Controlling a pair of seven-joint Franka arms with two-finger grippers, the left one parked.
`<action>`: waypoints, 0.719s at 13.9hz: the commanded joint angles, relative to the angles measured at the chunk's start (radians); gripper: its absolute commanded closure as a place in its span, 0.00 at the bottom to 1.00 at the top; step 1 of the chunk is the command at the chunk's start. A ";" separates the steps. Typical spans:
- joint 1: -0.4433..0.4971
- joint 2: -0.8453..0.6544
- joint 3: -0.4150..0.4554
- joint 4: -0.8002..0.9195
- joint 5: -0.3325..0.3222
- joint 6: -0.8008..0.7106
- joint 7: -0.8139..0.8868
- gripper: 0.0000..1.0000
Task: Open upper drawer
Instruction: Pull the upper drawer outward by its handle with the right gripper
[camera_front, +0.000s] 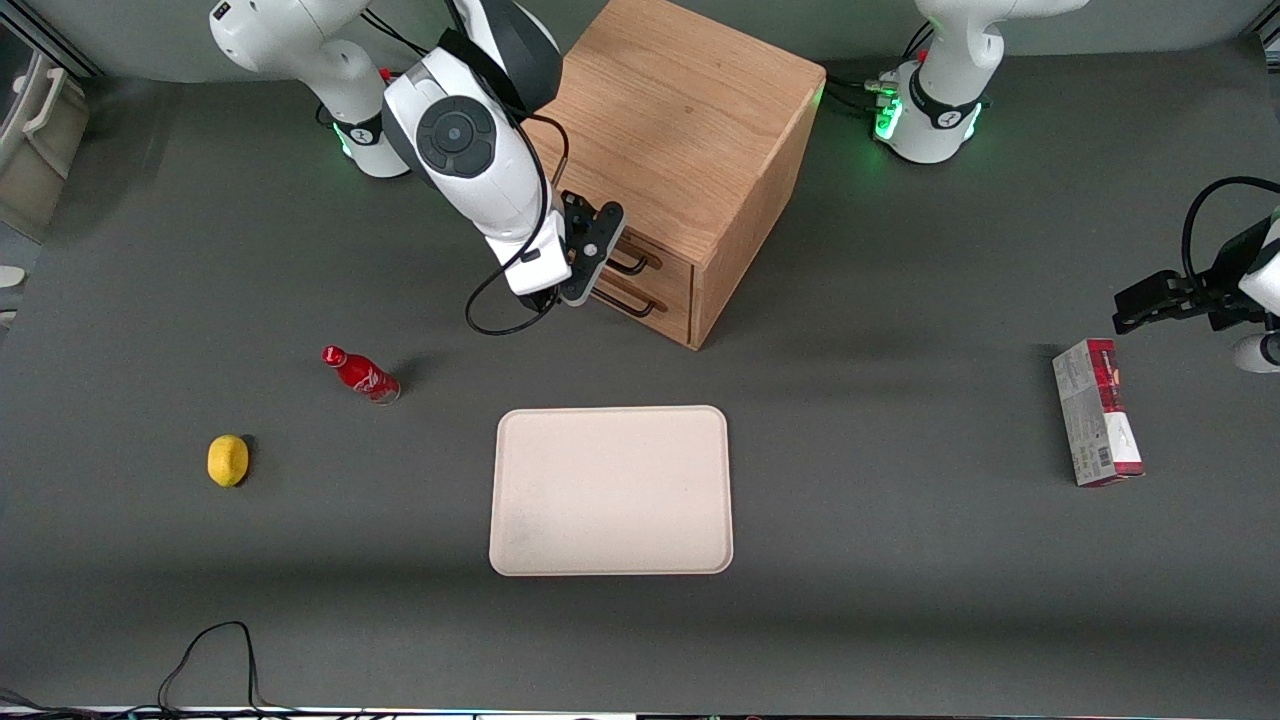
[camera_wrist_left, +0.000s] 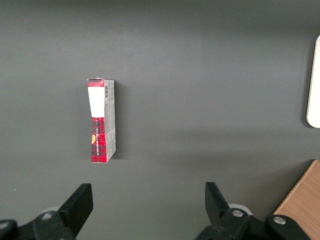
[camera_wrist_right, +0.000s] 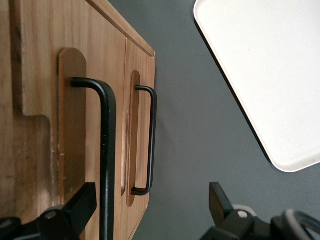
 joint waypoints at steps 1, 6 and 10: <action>0.007 0.008 -0.005 -0.006 0.019 0.009 -0.032 0.00; -0.002 0.059 -0.013 0.000 0.012 0.035 -0.032 0.00; -0.005 0.063 -0.016 0.021 0.007 0.035 -0.030 0.00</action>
